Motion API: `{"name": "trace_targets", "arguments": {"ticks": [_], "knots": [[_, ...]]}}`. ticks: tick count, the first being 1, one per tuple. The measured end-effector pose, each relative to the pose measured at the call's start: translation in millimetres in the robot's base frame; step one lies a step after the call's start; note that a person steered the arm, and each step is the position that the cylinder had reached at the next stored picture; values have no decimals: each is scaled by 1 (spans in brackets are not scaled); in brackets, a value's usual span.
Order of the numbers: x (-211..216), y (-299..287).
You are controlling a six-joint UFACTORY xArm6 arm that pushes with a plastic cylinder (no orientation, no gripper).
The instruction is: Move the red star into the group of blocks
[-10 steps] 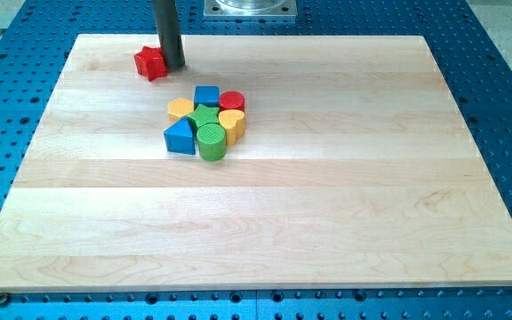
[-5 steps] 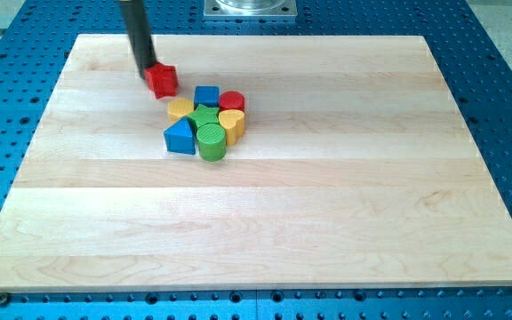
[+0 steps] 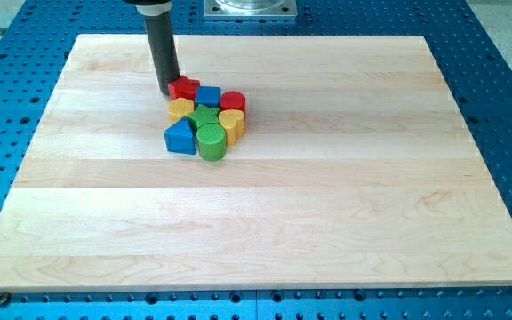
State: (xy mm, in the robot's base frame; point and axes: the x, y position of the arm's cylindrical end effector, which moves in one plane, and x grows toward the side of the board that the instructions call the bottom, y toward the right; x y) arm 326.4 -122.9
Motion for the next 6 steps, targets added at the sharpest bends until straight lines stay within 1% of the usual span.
{"name": "trace_targets", "arguments": {"ticks": [4,6], "knots": [[17,0],[19,1]]}}
